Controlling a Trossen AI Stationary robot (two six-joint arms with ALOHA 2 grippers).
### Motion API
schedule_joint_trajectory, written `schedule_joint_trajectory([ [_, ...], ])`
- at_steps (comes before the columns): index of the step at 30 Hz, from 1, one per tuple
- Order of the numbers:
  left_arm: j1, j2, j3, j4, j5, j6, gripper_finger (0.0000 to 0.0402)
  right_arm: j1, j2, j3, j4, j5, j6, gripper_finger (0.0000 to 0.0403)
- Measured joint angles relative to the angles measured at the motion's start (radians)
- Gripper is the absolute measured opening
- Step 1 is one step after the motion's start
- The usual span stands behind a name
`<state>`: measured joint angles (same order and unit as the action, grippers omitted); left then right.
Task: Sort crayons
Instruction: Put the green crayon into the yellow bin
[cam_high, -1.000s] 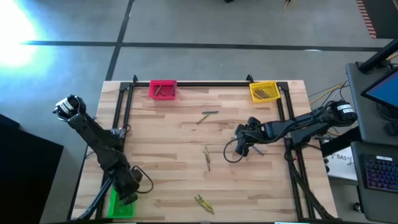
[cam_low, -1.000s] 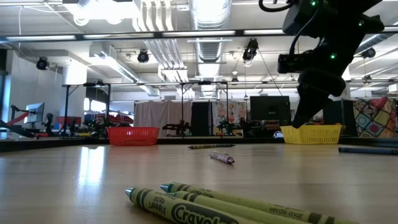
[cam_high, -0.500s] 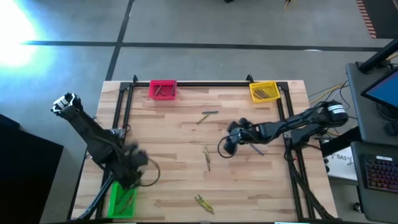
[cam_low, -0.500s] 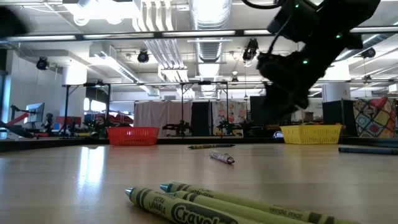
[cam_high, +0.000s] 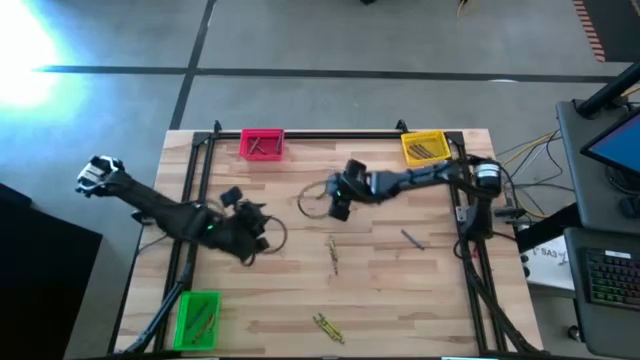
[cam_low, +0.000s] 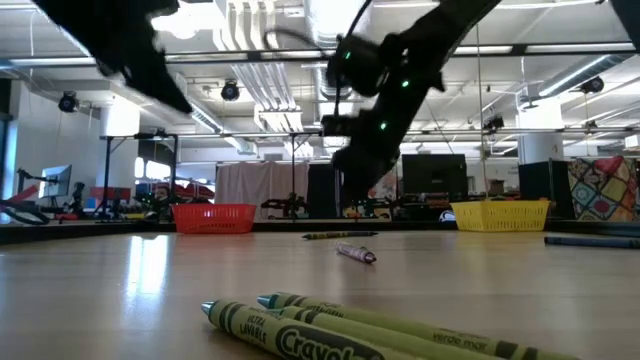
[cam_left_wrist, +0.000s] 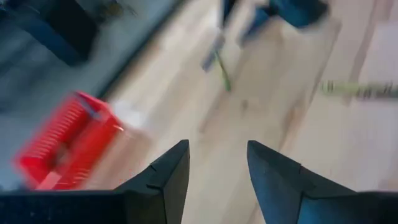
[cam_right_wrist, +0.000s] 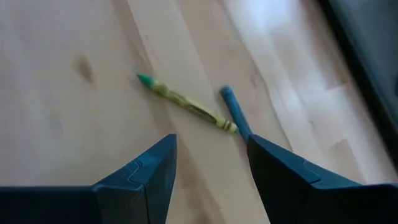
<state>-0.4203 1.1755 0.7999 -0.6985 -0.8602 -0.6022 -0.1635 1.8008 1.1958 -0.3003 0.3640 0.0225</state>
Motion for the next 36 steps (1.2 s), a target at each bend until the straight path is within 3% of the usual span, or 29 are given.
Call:
schedule_joint_trajectory([
  [3,0.102,0.000,-0.138,0.308,0.127,0.169,0.0135,-0.084,0.052,0.054,-0.088,-0.129,-0.056,0.0187],
  [6,0.175,0.002,-0.241,0.612,0.172,0.304,0.0127,-0.152,0.090,0.091,-0.144,-0.269,-0.122,0.0182],
  [9,0.231,0.002,-0.310,0.852,0.183,0.417,0.0123,-0.193,0.109,0.113,-0.140,-0.303,-0.151,0.0176],
  [13,0.327,0.006,-0.368,1.063,0.354,0.487,0.0123,-0.224,0.126,0.140,-0.140,-0.302,-0.231,0.0168],
  [16,0.394,0.019,-0.399,1.132,0.436,0.480,0.0123,-0.237,0.141,0.153,-0.141,-0.314,-0.257,0.0160],
  [22,0.465,0.072,-0.420,1.163,0.443,0.451,0.0123,-0.222,0.162,0.157,-0.134,-0.469,-0.359,0.0144],
  [27,0.473,0.145,-0.422,1.248,0.444,0.441,0.0123,-0.203,0.162,0.157,-0.094,-0.470,-0.430,0.0137],
  [36,0.487,0.286,-0.421,1.318,0.442,0.436,0.0123,-0.201,0.167,0.175,-0.061,-0.477,-0.417,0.0136],
])
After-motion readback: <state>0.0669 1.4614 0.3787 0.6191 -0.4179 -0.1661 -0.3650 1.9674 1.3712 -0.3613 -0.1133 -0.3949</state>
